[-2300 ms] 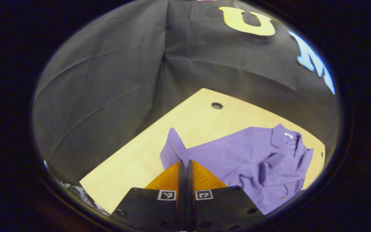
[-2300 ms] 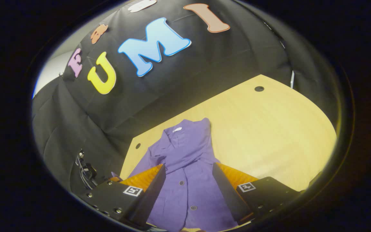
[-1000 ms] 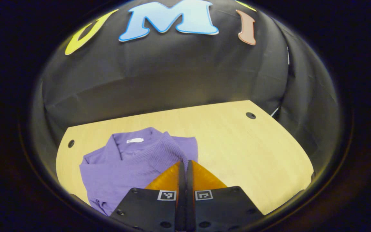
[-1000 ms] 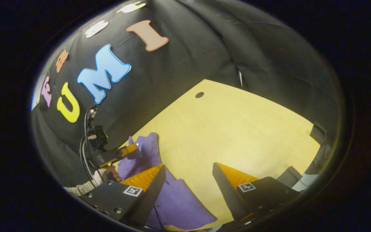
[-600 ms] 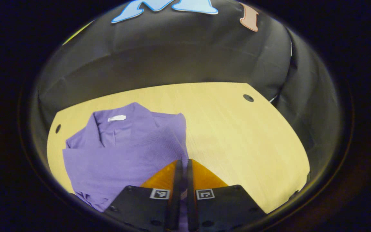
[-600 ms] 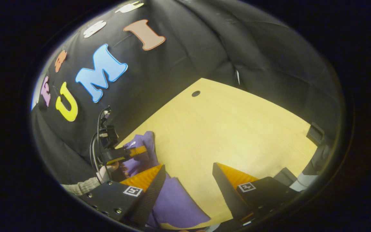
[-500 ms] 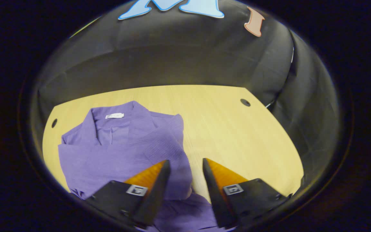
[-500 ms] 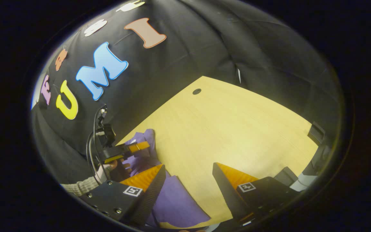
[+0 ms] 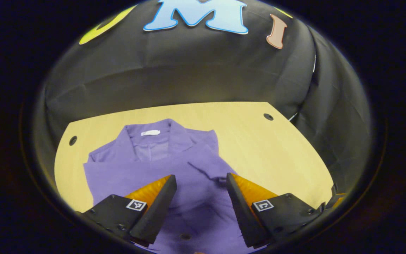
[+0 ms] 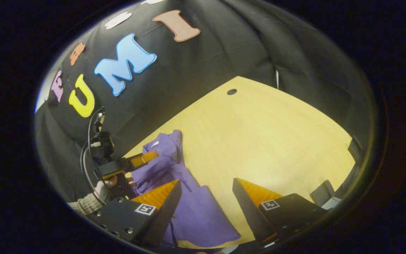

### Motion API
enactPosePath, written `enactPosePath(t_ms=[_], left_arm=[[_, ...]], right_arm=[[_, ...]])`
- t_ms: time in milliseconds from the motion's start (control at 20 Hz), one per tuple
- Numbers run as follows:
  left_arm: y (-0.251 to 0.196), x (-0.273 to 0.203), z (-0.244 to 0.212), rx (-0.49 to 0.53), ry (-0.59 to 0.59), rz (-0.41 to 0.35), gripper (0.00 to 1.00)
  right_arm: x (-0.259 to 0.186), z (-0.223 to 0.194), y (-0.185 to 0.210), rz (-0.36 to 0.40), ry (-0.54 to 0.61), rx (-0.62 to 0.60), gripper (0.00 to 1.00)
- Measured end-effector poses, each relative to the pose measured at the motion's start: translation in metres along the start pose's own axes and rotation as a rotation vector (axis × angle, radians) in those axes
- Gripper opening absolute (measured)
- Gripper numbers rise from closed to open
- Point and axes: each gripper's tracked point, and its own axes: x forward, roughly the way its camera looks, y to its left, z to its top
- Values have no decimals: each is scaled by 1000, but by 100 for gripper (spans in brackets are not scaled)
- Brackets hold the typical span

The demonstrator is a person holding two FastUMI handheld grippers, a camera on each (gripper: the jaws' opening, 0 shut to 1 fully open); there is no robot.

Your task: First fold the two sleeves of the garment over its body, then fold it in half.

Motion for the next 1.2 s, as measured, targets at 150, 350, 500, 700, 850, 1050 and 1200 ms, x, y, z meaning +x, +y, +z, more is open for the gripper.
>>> enactPosePath(t_ms=[150, 350, 500, 700, 850, 1050, 1200], left_arm=[[30, -38, -31, 4, 30, 17, 94], [72, -85, -64, -31, 46, 78, 94], [95, -120, -95, -64, 63, 124, 88], [113, -164, -146, -89, 103, 154, 94], [125, -192, -191, -124, 161, 182, 94], [126, -208, -236, -163, 237, 200, 88], [123, -207, -256, -163, 291, 201, 94]], right_arm=[[6, -22, 9, 17, 54, -33, 92], [15, -52, 17, 17, 155, -96, 92], [23, -79, 23, 14, 249, -175, 92], [35, -109, 30, 32, 347, -289, 92], [40, -132, 29, 18, 423, -340, 92], [42, -159, 16, -37, 517, -422, 92], [43, -171, 8, -97, 562, -455, 92]])
